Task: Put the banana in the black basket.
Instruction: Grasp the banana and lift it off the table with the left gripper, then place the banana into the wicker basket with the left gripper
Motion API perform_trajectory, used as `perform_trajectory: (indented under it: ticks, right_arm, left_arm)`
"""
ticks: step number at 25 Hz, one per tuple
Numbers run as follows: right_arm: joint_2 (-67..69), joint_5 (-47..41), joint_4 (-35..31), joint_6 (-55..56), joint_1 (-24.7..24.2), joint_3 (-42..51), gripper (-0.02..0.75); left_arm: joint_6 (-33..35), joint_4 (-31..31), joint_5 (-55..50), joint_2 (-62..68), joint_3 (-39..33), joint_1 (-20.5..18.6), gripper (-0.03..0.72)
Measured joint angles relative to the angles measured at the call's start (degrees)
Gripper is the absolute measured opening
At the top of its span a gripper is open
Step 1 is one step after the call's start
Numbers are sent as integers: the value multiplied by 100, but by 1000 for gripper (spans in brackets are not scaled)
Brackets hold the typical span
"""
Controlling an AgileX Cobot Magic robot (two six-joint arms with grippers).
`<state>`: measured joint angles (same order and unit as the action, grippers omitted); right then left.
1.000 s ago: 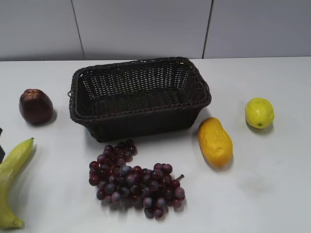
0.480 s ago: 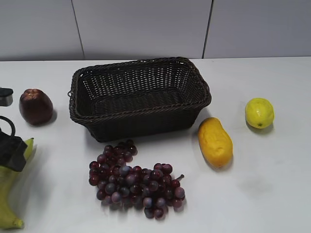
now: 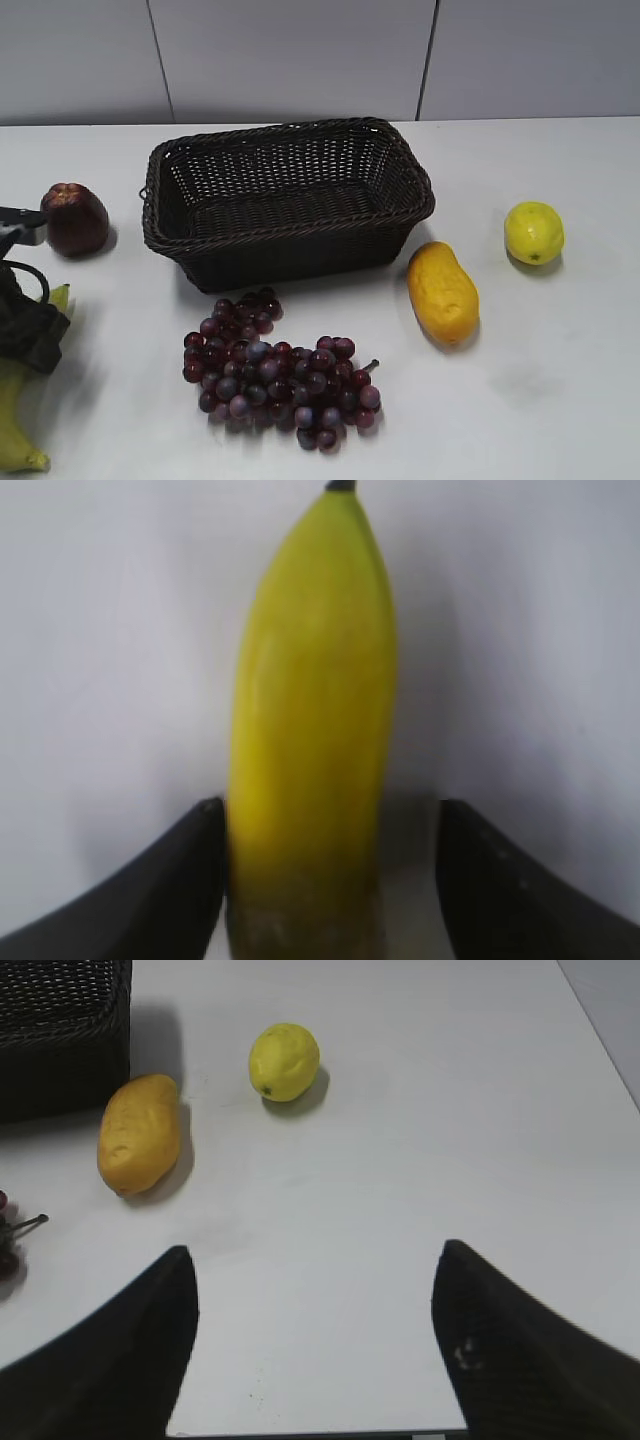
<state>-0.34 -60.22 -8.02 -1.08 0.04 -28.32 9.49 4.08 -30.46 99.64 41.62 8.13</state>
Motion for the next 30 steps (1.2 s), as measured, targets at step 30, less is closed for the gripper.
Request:
perform_trajectory:
  ticks: [30]
  right_arm:
    - [0, 0, 0, 0, 0, 0, 582]
  left_arm:
    - [3, 894, -998, -1669, 1608, 0, 412]
